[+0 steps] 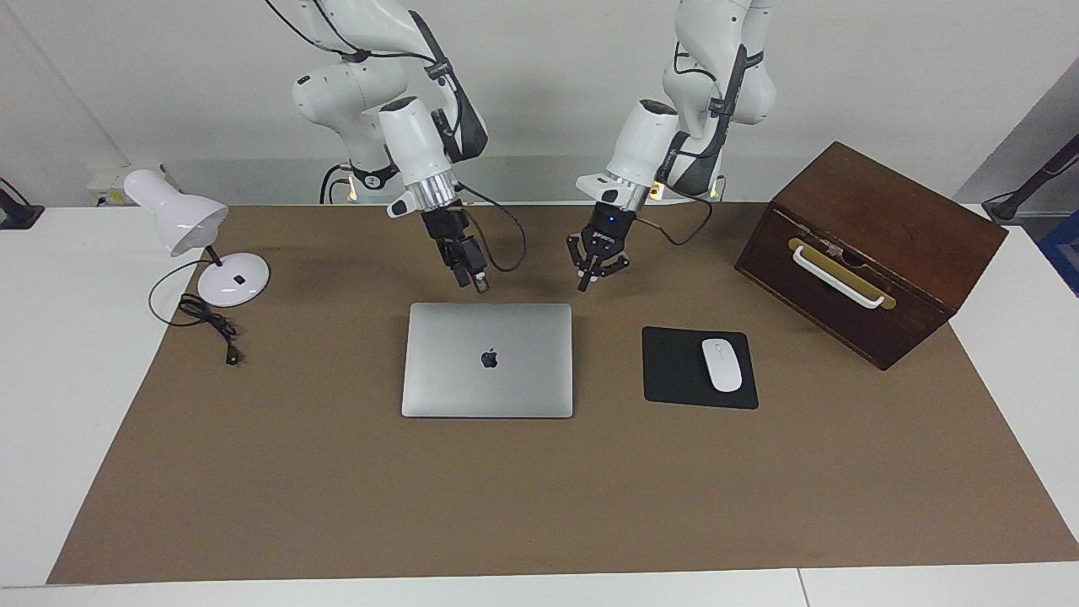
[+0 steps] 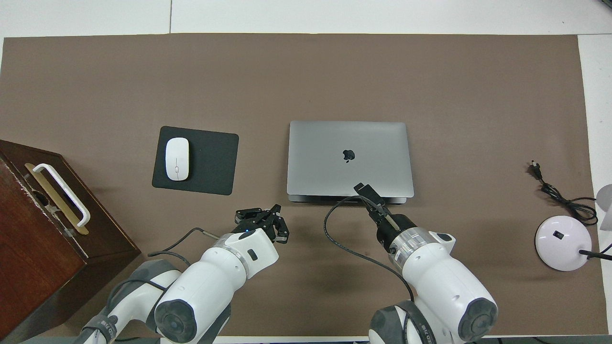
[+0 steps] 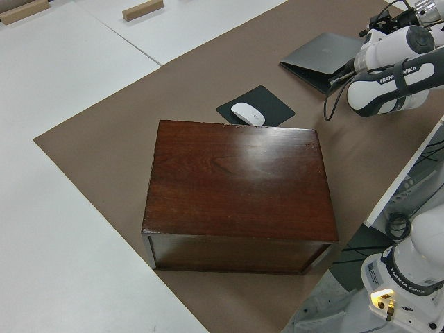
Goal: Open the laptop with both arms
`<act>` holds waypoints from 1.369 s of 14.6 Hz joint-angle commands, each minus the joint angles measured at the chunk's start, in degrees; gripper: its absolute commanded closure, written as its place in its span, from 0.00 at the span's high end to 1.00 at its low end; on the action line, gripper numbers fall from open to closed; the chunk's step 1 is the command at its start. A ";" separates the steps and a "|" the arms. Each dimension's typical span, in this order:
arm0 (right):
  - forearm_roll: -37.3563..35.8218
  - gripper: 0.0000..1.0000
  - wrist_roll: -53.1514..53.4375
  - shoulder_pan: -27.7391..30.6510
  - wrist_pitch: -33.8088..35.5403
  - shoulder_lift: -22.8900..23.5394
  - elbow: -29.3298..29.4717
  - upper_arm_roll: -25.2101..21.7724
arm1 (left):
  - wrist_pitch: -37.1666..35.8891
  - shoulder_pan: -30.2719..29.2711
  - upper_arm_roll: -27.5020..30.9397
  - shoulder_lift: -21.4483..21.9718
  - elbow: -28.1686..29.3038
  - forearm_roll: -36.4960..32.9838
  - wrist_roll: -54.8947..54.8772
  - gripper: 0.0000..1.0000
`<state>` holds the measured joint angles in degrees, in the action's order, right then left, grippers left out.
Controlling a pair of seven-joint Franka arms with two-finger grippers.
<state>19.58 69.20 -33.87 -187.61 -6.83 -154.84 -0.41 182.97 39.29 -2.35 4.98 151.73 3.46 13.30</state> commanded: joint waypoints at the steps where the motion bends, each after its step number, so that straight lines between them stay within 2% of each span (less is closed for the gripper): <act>1: 1.34 1.00 0.93 -0.41 -1.27 2.26 1.73 0.06 | 1.87 1.67 0.68 -1.89 -0.38 -0.21 -3.18 0.00; 3: 1.34 1.00 0.93 -0.41 -1.35 3.05 2.26 0.06 | 2.91 1.75 0.68 -4.34 -0.47 -0.21 -4.16 0.00; 7: 1.34 1.00 0.84 -0.15 -1.09 3.31 2.43 0.06 | 10.30 1.67 0.68 -10.68 -2.48 -0.12 -4.16 0.00; 9: 1.34 1.00 0.67 -0.15 -1.35 4.28 2.78 -0.03 | 18.34 1.75 0.68 -13.75 -2.32 -0.12 -4.16 0.00; 15: 1.34 1.00 0.58 -0.15 -1.44 4.55 2.96 0.06 | 17.77 1.32 0.68 -14.11 -2.84 -0.12 -4.16 0.00; 20: 1.34 1.00 0.58 -0.15 -1.53 4.46 2.96 -0.03 | 17.69 0.09 0.68 -15.52 -5.56 -0.12 -4.24 0.00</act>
<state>19.58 69.21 -33.87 -187.72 -3.19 -152.42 -0.51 199.63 40.01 -1.80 -8.50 148.18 3.46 9.99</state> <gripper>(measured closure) 0.000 0.991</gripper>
